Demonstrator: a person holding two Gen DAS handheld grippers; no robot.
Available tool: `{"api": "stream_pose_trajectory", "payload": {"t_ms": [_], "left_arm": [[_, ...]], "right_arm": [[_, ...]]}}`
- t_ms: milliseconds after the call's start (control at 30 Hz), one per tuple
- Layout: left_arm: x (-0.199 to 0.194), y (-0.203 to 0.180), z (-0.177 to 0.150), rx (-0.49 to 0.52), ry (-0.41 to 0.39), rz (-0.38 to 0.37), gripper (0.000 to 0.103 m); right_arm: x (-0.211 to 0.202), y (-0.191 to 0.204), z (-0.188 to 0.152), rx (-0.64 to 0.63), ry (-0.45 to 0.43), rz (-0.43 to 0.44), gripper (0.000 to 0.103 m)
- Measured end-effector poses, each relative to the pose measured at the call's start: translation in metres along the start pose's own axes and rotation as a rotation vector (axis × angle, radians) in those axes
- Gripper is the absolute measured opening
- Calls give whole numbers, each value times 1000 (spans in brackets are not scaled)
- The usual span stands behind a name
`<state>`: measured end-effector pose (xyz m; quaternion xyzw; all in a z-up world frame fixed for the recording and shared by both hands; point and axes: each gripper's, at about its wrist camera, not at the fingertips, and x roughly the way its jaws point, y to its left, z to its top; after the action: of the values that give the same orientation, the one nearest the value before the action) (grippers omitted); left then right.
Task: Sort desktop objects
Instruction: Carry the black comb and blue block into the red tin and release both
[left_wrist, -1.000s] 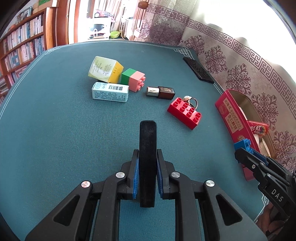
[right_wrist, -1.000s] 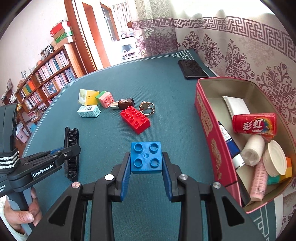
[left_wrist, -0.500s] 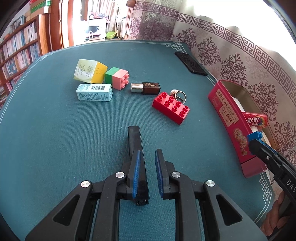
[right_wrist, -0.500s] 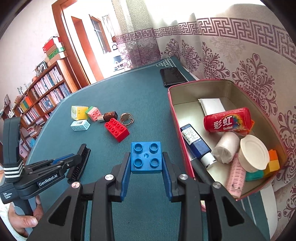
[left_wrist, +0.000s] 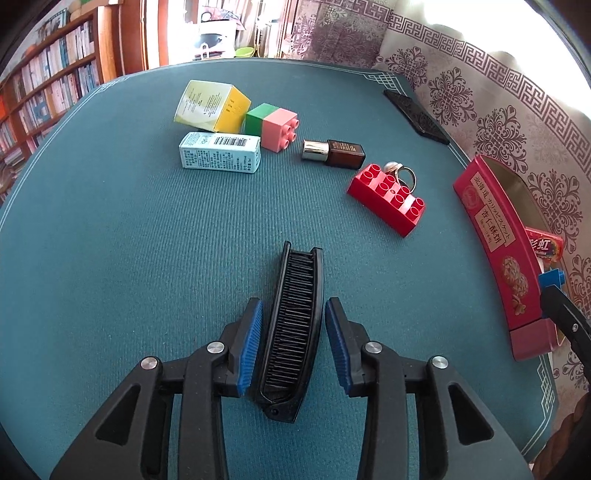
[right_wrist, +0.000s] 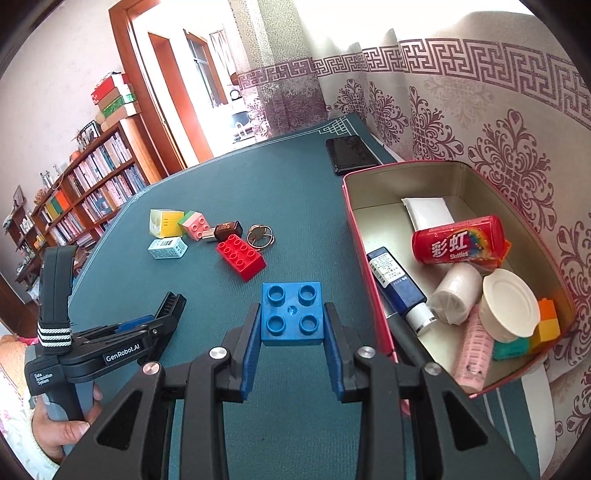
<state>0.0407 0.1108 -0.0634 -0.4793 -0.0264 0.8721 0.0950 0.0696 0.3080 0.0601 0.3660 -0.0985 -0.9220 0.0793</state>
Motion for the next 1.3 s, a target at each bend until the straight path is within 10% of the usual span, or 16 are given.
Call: {"api": "stream_pose_trajectory", "payload": {"t_ms": [700, 1300], "left_arm": [[-32, -28, 4, 112, -93, -22, 29], [-74, -148, 30, 292, -160, -252, 29]], "right_arm": [[-9, -15, 6, 27, -35, -30, 35], [-35, -84, 16, 117, -102, -132, 35]]}}
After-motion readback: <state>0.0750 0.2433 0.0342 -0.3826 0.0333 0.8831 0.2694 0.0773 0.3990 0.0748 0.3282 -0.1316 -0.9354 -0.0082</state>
